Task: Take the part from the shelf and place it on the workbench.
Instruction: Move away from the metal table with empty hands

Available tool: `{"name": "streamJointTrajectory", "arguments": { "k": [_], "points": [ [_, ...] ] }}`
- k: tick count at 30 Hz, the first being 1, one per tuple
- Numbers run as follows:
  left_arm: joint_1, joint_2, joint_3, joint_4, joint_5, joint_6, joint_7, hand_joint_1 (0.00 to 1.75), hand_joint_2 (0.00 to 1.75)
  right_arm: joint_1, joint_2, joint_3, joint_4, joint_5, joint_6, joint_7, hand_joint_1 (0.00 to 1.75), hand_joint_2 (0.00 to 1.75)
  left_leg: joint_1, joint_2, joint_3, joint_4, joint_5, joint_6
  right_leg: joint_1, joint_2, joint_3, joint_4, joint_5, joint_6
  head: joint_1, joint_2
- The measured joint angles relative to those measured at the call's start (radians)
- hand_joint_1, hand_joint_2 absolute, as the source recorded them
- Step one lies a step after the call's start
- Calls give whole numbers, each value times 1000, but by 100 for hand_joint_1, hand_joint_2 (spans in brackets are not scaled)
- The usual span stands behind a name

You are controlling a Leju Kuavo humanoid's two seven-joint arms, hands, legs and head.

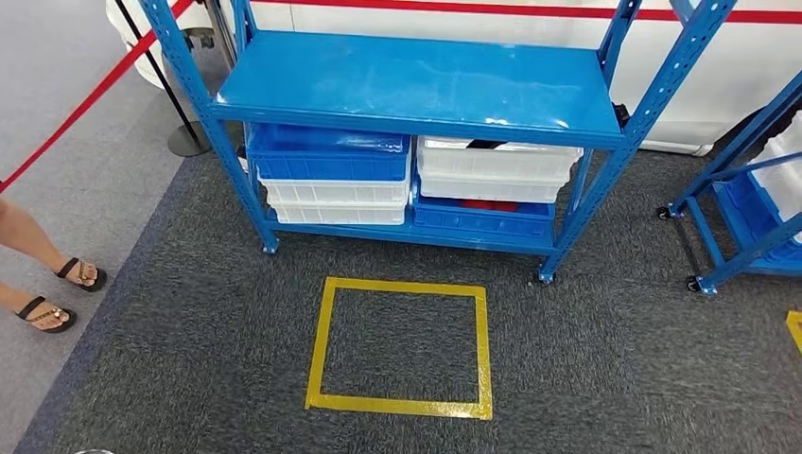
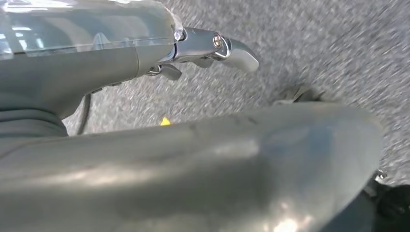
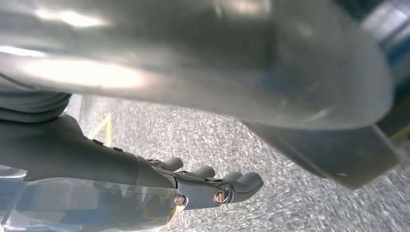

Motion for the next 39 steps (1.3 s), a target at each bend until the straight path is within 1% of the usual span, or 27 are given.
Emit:
{"name": "streamJointTrajectory", "arguments": {
  "k": [1,2,3,4,5,6,7,8,9,11,13,18,21,27,31,37,39],
  "points": [
    [0,-1,0,0,1,0,1,0,0,0,0,-2,0,1,0,-2,0,0,-1,7,2,-2,-2,3,0,-6,-34,62,-28,3,0,0],
    [1,-1,-1,0,2,0,1,0,0,0,-1,-3,0,1,1,-4,0,0,-2,15,3,0,-4,5,0,-8,-67,121,-49,5,0,0],
    [2,-1,-1,0,3,2,1,0,0,0,-1,-5,0,1,0,-8,0,0,-2,22,4,2,-7,5,0,-10,-90,158,-53,7,0,0],
    [2,-2,-1,0,5,3,1,0,0,0,-2,-6,0,1,-1,-15,0,0,-3,29,4,5,-10,5,0,-12,-93,158,-38,9,0,0],
    [3,-2,-1,0,8,5,1,0,0,-1,-2,-8,0,1,-3,-24,0,0,-3,33,5,9,-14,3,-1,-15,-77,120,-6,9,0,0],
    [3,-2,-1,0,10,7,1,0,0,-1,-2,-9,0,1,-6,-32,0,0,-3,35,6,15,-18,1,-1,-19,-47,56,32,8,0,0],
    [3,-2,-1,0,12,9,1,0,0,-1,-2,-11,0,0,-9,-39,0,0,-4,36,5,20,-22,-2,0,-24,-17,-8,59,4,0,0],
    [3,-3,-1,0,12,10,1,0,0,0,-2,-13,0,0,-11,-44,0,0,-6,37,4,26,-25,-6,2,-27,5,-56,75,-1,0,0],
    [3,-3,-1,0,13,11,2,0,0,1,-2,-16,0,0,-13,-47,0,0,-8,38,2,30,-27,-10,4,-29,16,-83,80,-7,0,0],
    [3,-3,-1,0,13,12,4,0,0,3,-2,-21,0,0,-14,-50,0,0,-11,38,-1,34,-30,-9,5,-27,16,-92,80,-14,0,0],
    [3,-3,-1,0,13,11,4,0,0,4,-2,-24,0,0,-14,-52,0,0,-11,38,0,34,-30,-7,5,-27,17,-93,81,-15,0,0],
    [4,-3,-1,0,13,10,5,0,0,4,-2,-28,0,0,-12,-53,0,0,-10,37,3,27,-25,-15,7,-27,17,-92,81,-22,0,0],
    [4,-3,-1,0,12,8,6,0,0,4,-2,-31,0,0,-5,-53,0,0,-10,37,3,26,-24,-18,7,-27,17,-92,80,-23,0,0],
    [3,-3,-2,0,10,0,14,0,0,5,-1,-35,0,2,33,-57,0,0,-10,37,3,26,-24,-20,7,-27,17,-92,80,-23,0,0],
    [2,-3,-3,0,10,0,19,0,175,6,0,-39,0,7,43,-63,0,0,-11,37,3,26,-24,-19,4,-27,17,-92,80,-23,0,0],
    [-3,-1,-9,0,5,-7,17,0,175,5,2,-41,0,21,35,-63,0,0,-11,37,2,27,-24,-19,2,-27,17,-92,81,-22,0,0],
    [-5,0,-11,0,2,-11,15,0,87,6,2,-41,0,22,33,-63,0,0,-12,37,2,27,-24,-19,2,-27,17,-92,81,-21,0,0]
  ]
}}
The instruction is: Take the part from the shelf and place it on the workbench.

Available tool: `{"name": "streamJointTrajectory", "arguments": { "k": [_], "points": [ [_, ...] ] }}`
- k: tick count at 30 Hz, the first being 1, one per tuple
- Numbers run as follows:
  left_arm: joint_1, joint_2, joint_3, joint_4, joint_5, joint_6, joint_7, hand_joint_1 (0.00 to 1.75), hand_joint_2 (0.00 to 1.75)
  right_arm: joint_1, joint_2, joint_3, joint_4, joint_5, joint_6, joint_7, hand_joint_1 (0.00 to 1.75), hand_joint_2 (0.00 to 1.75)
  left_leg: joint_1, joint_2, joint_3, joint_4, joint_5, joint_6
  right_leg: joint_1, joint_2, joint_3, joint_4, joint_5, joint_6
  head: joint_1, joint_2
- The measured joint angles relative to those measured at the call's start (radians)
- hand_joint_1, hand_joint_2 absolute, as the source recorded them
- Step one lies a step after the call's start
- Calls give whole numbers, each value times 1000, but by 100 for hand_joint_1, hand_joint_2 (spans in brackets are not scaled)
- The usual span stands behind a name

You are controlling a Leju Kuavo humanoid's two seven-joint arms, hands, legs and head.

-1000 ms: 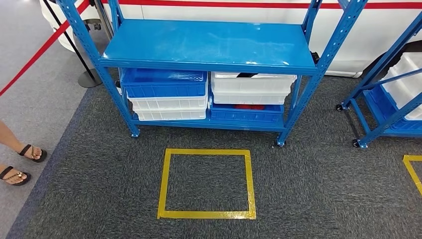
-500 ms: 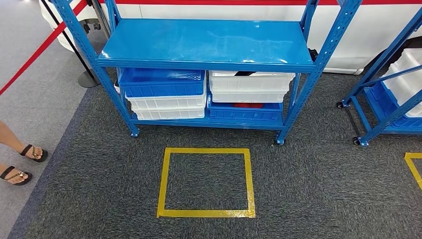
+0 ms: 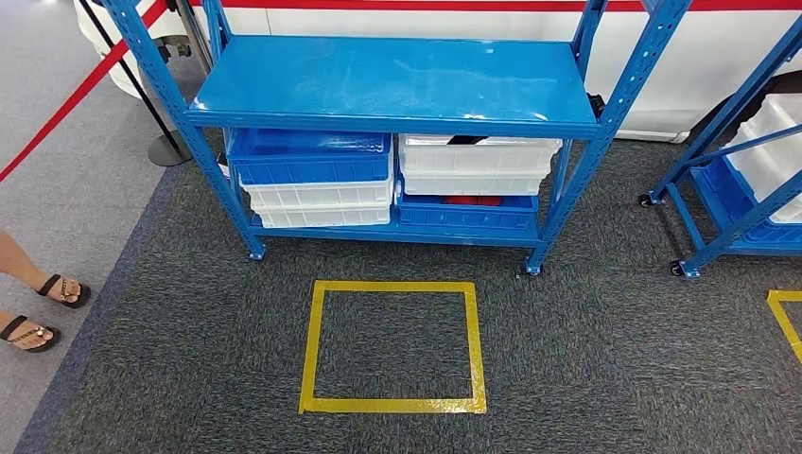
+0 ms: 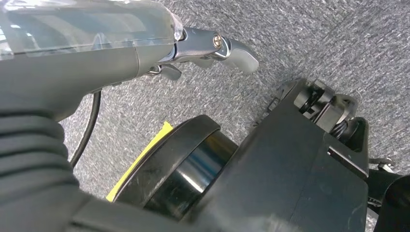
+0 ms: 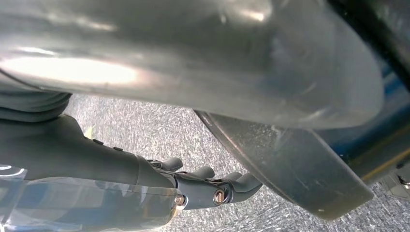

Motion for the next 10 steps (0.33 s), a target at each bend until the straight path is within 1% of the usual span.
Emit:
{"name": "streamJointTrajectory", "arguments": {
  "k": [2,10],
  "points": [
    [-2,1,-2,0,2,-1,-1,0,0,0,0,0,0,2,-2,-2,0,0,0,0,0,0,0,0,0,0,0,0,0,0,0,0],
    [-8,2,-6,0,11,2,-1,0,0,1,0,0,0,16,-9,-19,0,0,0,0,0,0,0,0,0,0,0,0,0,0,0,0]
  ]
}}
